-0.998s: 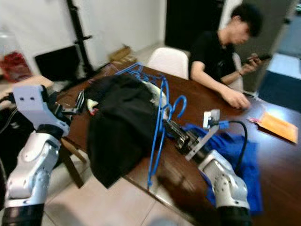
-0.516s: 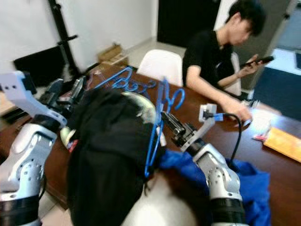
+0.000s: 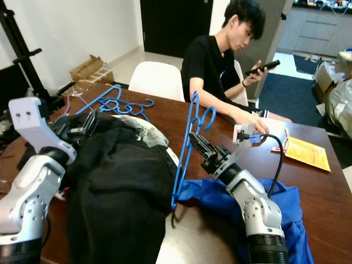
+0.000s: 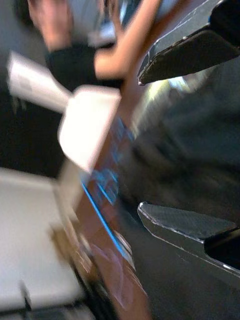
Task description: Hang hanger
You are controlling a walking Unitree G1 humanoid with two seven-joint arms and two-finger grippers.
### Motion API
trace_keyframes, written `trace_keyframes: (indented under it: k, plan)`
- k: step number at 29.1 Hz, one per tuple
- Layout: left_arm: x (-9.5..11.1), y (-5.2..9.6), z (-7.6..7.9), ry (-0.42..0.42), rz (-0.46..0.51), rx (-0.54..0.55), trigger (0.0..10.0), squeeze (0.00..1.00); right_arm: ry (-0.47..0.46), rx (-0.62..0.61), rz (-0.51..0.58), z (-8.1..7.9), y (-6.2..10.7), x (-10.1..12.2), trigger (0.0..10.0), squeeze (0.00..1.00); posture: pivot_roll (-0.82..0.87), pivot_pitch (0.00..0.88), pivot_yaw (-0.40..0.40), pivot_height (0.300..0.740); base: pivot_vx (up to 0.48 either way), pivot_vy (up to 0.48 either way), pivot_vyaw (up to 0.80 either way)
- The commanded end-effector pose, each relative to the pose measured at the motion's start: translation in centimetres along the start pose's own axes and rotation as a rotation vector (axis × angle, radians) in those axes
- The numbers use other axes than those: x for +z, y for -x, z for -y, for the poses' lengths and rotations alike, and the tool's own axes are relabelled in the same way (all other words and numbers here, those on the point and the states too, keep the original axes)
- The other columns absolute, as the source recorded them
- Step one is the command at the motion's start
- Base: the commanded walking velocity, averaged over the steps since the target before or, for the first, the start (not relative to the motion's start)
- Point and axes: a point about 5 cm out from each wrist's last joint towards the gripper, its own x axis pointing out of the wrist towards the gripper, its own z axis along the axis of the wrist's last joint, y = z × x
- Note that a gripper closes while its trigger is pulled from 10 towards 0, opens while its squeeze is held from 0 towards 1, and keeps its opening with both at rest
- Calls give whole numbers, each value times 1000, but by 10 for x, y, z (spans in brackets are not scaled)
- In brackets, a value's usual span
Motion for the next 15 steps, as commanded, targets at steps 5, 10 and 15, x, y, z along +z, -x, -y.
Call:
trace_keyframes:
  k: [5,10,15]
  plan:
    - [-12,6,-16,-5,-77,165,10000,0,33,8,-19,0,0,0,10000,0,115,0,-46,740,0,0,0]
    - [-22,3,-27,4,-113,211,10000,0,44,13,-40,-2,0,-4,10000,0,107,0,-46,740,0,0,0]
    - [-25,-5,-27,30,-128,196,10000,0,58,14,-55,-3,1,-5,10000,0,86,0,-41,740,0,0,0]
